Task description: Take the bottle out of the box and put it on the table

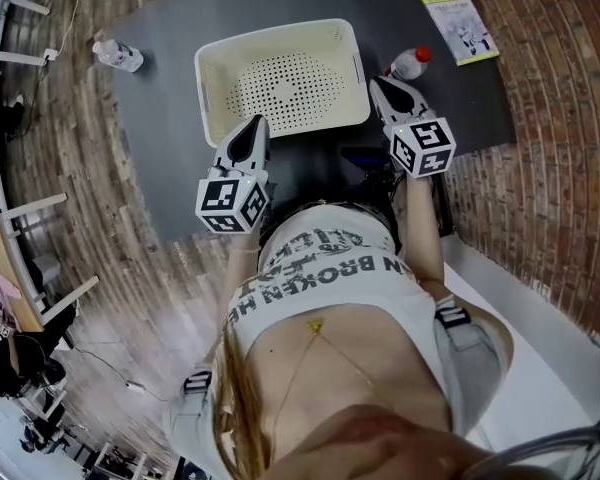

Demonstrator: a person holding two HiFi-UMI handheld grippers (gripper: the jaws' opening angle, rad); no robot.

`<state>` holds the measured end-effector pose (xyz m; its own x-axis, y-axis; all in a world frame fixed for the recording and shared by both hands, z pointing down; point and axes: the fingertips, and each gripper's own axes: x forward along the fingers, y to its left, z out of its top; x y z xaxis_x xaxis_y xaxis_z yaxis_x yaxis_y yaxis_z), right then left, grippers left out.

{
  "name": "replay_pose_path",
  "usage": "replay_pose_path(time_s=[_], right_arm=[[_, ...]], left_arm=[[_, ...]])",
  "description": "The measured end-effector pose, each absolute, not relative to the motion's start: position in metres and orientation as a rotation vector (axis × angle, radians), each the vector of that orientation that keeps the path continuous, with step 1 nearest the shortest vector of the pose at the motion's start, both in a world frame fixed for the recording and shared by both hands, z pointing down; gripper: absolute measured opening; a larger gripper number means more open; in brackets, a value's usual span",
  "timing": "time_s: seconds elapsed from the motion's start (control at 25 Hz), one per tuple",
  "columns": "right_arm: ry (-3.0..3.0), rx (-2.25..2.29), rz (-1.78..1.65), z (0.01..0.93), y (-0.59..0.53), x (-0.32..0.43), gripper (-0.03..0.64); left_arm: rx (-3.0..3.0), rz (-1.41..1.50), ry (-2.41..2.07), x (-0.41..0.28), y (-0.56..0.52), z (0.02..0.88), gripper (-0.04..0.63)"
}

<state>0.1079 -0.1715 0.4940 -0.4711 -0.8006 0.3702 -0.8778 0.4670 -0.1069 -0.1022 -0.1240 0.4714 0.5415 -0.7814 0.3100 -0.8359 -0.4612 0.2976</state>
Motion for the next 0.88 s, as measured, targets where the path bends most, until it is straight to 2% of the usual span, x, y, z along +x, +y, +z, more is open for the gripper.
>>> replay_pose_path(time_s=[0.4, 0.88], right_arm=[[-2.755, 1.063, 0.312, 0.449, -0.156, -0.013, 0.009], [-2.934, 0.979, 0.01, 0.371, -0.136, -0.075, 0.009]], left_arm=[[2.39, 0.111, -1.316, -0.103, -0.128, 0.461, 0.005], [2.536, -0.009, -1.381, -0.112, -0.133, 0.395, 0.005]])
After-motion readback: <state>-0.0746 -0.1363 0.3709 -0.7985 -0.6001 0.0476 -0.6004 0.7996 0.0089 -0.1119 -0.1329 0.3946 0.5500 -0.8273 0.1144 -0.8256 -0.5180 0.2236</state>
